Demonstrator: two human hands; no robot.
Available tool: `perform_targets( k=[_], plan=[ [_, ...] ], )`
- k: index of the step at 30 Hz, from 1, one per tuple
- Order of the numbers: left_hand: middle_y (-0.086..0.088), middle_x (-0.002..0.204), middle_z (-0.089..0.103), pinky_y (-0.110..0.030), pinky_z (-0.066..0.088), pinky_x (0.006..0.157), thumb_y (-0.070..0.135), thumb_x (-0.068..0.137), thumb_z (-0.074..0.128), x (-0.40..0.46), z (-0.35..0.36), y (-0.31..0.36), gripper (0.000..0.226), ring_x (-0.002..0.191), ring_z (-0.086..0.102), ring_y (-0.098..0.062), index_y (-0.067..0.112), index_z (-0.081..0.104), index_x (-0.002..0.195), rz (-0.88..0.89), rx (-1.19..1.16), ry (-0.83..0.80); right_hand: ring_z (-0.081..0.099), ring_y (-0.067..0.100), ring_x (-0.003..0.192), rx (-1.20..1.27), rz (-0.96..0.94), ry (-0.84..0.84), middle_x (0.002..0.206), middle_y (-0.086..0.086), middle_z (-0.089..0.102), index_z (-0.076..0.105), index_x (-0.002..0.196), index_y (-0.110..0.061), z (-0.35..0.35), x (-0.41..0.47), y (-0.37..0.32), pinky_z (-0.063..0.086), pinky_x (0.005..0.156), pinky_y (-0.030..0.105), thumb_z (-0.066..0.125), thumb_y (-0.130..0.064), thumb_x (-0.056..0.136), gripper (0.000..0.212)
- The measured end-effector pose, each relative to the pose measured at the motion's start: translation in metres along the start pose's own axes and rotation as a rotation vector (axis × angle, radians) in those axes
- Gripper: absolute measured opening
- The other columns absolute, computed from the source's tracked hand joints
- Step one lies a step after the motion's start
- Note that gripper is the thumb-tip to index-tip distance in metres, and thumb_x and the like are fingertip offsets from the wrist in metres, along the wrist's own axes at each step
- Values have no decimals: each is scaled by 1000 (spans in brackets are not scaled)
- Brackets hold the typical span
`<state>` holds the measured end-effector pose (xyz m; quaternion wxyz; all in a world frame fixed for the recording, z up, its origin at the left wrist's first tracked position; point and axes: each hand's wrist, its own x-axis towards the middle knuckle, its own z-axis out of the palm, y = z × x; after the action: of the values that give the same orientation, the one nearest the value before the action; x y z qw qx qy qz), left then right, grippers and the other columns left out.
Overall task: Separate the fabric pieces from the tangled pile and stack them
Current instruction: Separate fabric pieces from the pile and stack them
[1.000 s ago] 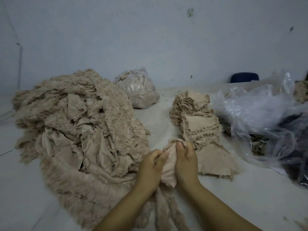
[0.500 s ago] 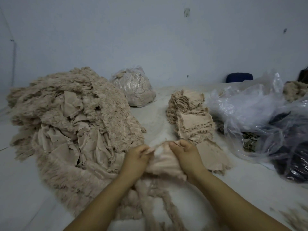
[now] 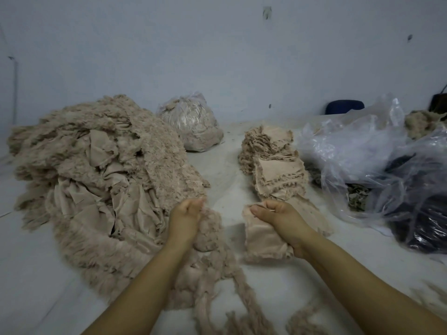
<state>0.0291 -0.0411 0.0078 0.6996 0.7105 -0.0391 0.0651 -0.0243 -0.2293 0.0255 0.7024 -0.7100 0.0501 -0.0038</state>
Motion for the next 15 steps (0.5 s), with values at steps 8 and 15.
perform_targets(
  k=[8,15],
  plan=[
    [-2,81,70,-29,50,65,33,81,72,-16,31,18,16,76,64,-19,17,68,82,-142,72,-370,69,18,76,5,-22,-101,85,10,73,69,93,-3,16,4,-9,55,65,24,49,-50,92,51],
    [-10,83,67,-34,55,65,12,95,50,-10,22,24,10,73,65,-21,8,59,96,-397,-328,-248,60,17,68,83,4,-17,78,9,62,63,82,-12,15,-4,14,54,65,34,64,-19,90,10]
  ],
)
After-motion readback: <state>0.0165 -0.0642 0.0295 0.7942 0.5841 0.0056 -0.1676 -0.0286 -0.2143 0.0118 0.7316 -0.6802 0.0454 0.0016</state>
